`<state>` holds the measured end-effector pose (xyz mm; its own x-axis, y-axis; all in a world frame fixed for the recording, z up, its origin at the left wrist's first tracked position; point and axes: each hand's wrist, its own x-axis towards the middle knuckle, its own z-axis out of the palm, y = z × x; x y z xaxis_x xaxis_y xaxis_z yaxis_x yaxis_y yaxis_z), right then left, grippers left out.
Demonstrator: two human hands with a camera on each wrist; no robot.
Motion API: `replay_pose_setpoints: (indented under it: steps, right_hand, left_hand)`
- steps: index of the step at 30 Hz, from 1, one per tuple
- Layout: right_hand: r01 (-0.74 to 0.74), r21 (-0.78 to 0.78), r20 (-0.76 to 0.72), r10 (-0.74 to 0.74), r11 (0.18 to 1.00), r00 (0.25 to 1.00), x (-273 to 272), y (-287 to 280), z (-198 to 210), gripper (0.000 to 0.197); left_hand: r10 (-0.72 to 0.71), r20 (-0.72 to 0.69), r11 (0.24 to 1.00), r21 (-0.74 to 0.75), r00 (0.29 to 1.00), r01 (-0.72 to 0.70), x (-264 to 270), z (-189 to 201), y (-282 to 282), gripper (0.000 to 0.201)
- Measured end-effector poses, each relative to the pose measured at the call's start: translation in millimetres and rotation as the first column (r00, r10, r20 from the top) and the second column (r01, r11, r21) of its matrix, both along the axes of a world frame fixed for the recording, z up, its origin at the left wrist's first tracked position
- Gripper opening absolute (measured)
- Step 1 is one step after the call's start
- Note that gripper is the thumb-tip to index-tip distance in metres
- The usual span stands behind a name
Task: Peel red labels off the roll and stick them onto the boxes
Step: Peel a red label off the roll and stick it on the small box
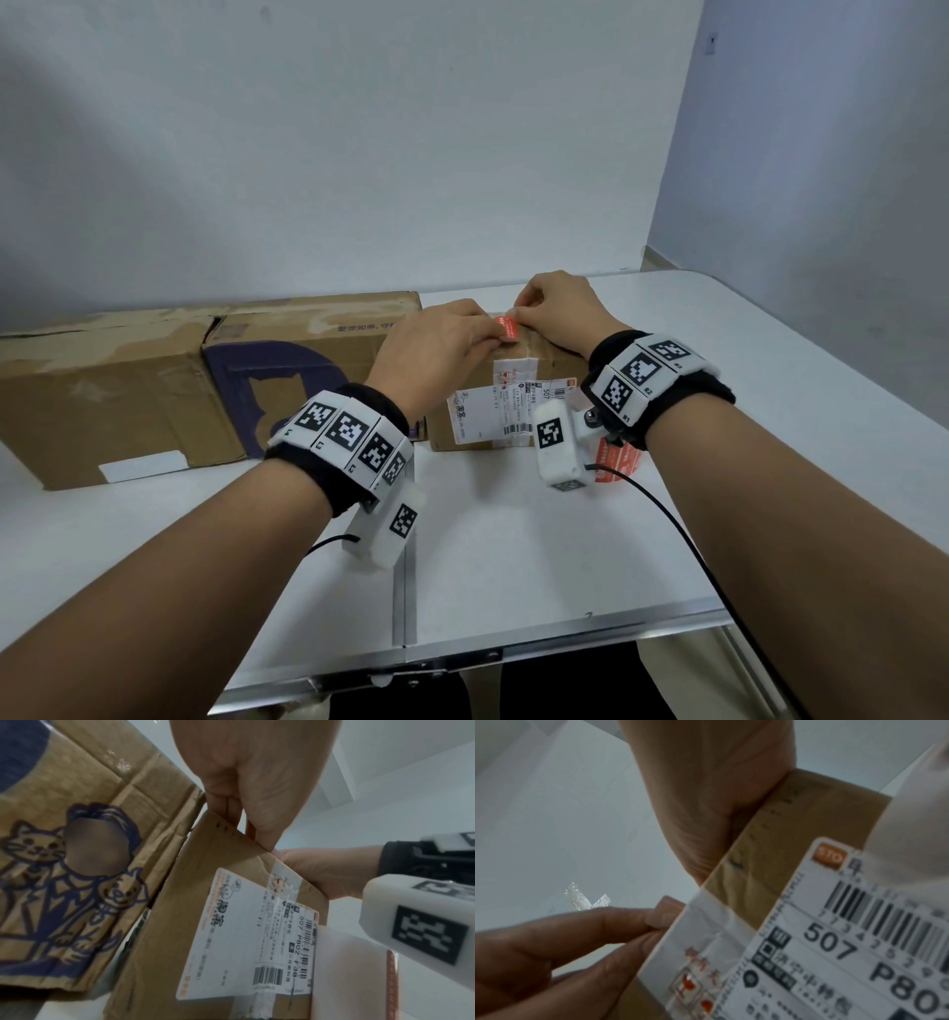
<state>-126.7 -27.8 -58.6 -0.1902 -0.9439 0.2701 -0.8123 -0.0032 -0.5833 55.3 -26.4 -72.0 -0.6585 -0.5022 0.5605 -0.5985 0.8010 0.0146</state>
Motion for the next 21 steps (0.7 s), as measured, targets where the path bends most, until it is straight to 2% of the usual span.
replay_pose_setpoints:
  steps: [5,10,15,21]
  right_hand:
    - [0.025,-0.024,-0.019,-0.025,0.999,1.0,2.3,2.9,-2.2,0.018]
    - [0.006,-0.016,-0.069,-0.007,1.0,0.998,1.7,5.6,-2.7,0.019]
    - [0.005,-0.021,-0.072,-0.007,1.0,0.997,1.7,5.8,-3.6,0.019]
    - [0.011,-0.034,-0.081,-0.014,0.999,0.997,2.6,6.2,-4.9,0.02]
  left_hand:
    - [-0.003,0.048,0.998,0.058,0.999,0.0,3.4,5.8,2.2,0.023]
    - [0.029,0.05,0.978,0.205,0.998,-0.039,5.0,22.1,-0.7,0.035]
    - [0.088,0.231,0.979,0.16,0.969,-0.127,-11.8,26.4,5.0,0.039]
    - [0.081,0.231,0.968,0.213,0.97,-0.132,-15.2,20.0,-3.0,0.041]
